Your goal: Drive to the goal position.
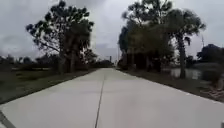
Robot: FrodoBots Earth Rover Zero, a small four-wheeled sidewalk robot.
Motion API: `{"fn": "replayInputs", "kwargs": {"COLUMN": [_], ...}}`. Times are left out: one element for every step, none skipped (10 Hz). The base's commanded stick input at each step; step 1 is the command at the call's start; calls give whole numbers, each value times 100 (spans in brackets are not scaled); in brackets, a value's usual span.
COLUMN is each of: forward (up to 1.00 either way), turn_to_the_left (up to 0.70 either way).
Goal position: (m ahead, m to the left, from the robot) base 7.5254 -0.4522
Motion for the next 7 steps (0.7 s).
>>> {"fn": "replayInputs", "kwargs": {"forward": [85,85,85,85,85,85,85], "turn_to_the_left": [34,31,0,0,0,0,0]}}
